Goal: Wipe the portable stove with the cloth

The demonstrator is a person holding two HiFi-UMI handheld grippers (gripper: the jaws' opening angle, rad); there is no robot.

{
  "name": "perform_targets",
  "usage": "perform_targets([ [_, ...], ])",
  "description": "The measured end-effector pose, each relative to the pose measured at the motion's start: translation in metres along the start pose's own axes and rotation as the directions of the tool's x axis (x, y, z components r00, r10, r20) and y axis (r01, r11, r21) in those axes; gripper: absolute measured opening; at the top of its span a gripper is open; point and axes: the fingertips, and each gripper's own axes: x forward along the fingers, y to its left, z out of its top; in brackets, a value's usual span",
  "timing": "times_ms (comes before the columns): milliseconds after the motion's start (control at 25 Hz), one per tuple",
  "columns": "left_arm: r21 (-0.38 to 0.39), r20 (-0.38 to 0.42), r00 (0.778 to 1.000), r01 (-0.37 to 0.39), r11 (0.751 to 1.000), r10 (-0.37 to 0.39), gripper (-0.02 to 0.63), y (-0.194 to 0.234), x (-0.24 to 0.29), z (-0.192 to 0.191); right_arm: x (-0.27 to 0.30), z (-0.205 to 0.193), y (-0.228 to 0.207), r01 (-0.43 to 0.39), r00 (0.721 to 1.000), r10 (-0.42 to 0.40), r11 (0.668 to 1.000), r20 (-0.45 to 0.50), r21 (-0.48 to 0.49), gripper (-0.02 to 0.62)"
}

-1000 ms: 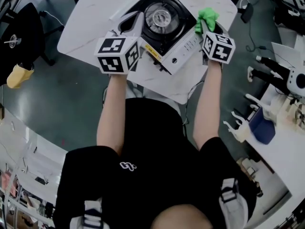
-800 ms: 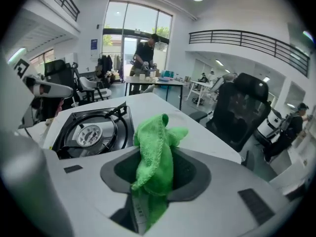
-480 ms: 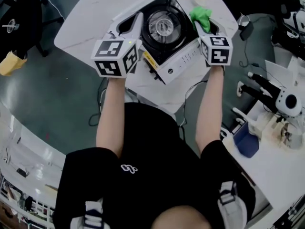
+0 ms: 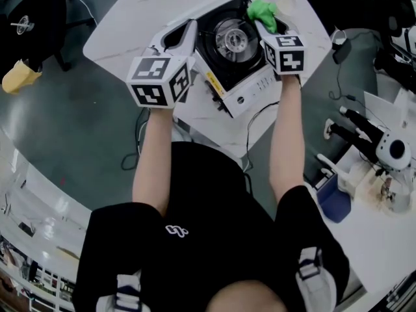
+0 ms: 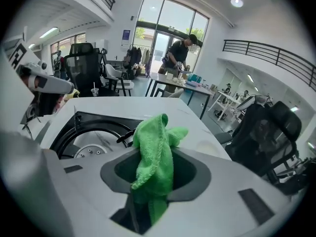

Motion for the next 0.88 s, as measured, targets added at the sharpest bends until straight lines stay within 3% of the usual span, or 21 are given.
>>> perform_targets([
  [200,0.006,0.000,1.000,-0.002,1.000,0.002,-0.005,0.005,-0.003,0.003,0.010,0.017,-0.005,0.028,0.999,-0.030,0.997,0.026,0.066,0.133],
  [360,0.009,0.000,1.000,-0.014,1.000,0.014,-0.005,0.012,-0.006,0.005,0.021,0.036,-0.011,0.077,0.996,-0.077,0.997,0.037,-0.013,0.135],
  [520,0.007,0.002,1.000,-0.030,1.000,0.030,-0.005,0.023,-0.009,0.009,0.025,0.052,-0.023,0.137,0.989,-0.136,0.990,0.052,-0.027,0.135],
  [680,0.008,0.005,0.999,-0.042,0.999,0.042,-0.005,0.034,-0.012,0.014,0.016,0.081,-0.034,0.228,0.966,-0.219,0.972,0.138,-0.049,0.135],
  [880,0.009,0.008,0.999,-0.044,0.999,0.044,-0.005,0.044,-0.015,0.020,0.028,0.113,0.003,0.096,0.977,-0.073,0.990,0.199,-0.107,0.135],
])
